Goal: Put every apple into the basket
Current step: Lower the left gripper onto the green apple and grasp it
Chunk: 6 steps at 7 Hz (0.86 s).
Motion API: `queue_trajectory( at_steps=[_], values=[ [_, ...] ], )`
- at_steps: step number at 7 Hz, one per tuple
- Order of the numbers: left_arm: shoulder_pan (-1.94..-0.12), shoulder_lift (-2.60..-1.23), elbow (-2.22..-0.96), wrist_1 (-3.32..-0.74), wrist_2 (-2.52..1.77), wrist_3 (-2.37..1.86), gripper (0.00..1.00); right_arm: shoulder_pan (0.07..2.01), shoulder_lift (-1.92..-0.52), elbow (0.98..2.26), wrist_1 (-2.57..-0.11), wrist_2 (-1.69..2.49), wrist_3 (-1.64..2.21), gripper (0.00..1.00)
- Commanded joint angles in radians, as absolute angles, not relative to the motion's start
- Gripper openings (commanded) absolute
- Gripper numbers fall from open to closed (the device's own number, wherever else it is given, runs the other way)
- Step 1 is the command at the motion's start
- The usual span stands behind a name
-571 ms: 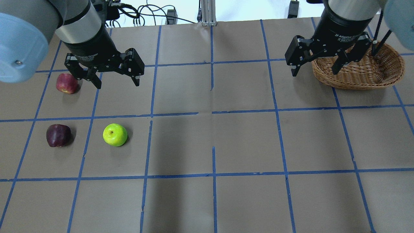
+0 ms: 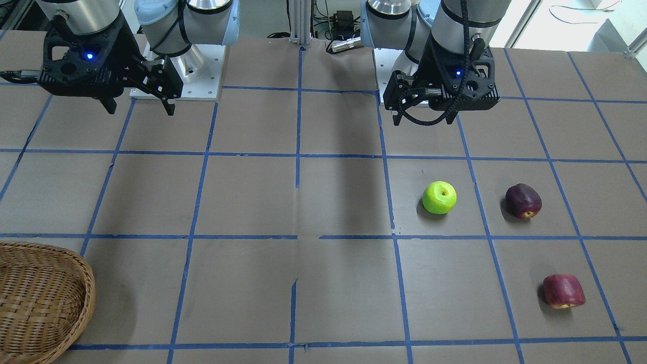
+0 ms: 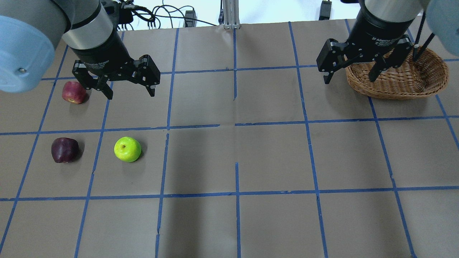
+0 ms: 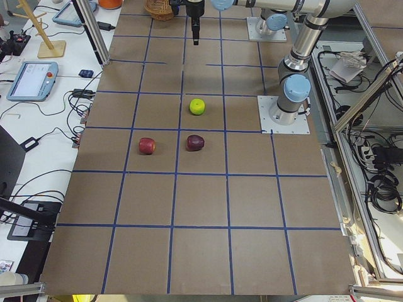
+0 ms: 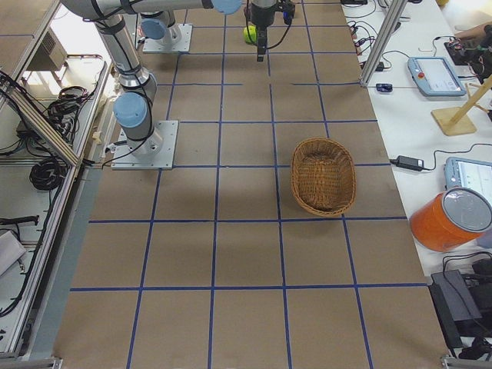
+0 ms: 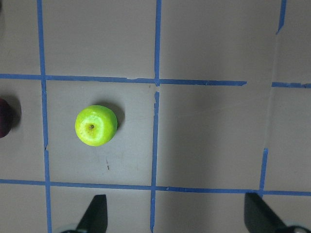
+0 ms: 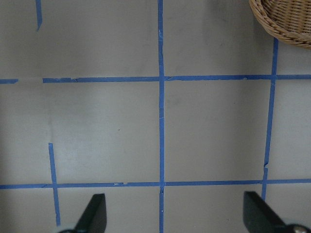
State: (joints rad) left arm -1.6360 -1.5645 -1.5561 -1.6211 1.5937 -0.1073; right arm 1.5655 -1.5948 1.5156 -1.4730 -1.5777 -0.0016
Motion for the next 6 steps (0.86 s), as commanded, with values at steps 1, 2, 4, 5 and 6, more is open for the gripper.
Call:
queue_trajectory(
  at_steps=[1,2,4,5,6],
  values=[
    [-1.619,-1.583,-1.581,-1.623,1.614,-0.051,1.0,1.565,-1.597,1.516,-1.471,-1.578,0.0,1.0],
    [-1.562,-1.609,-1.639,-1.577,1.627,0.045,1.0,1.566,-1.598,1.516,-1.474,-1.578,0.0,1.0],
    [-1.389,-1.62,-1.914,-1.287,1.628,0.218,1.0,1.568,-1.598,1.516,-1.474,-1.578,-0.002,1.0],
    [-1.353,-1.624,-2.028,-1.135,1.621,0.236,1.0,1.568,-1.598,1.516,-1.474,-1.578,-0.002,1.0],
    [-1.353,-1.64,-2.105,-1.032,1.615,0.232,1.0,1.568,-1.598,1.517,-1.468,-1.578,0.0,1.0]
  ],
)
